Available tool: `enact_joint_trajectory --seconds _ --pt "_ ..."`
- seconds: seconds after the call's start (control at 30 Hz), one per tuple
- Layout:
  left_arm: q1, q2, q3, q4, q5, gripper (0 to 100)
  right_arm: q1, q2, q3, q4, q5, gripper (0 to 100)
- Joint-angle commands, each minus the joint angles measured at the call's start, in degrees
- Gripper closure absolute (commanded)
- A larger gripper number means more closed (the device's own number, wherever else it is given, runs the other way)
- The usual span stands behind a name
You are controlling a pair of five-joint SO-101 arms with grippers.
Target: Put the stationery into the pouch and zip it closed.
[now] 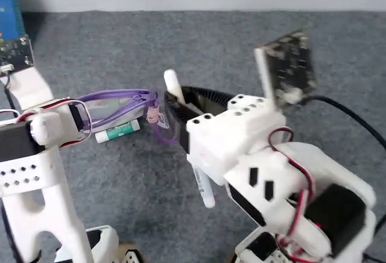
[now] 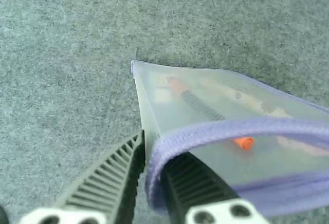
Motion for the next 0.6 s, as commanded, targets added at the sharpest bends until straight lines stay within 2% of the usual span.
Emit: enact_joint_trajectory --seconds 0.0,0.13,0.37,0.57 --pt "-0.3 -0.2 0.0 -1.1 -0.4 99 -1.0 -5.8 5.5 -4.7 -0.4 99.1" --pt "-0.3 -0.2 0.0 -1.1 -0.4 99 -0.6 -15.4 19.9 -12.0 -0.2 99.1" --pt "-0.3 -0.2 0.0 -1.1 -0.4 99 -0.5 -30.5 46.7 -40.0 2.3 99.1" --pt "-0.3 -0.2 0.0 -1.1 -0.4 99 -0.5 -33.6 60.7 -60.7 2.1 99.1"
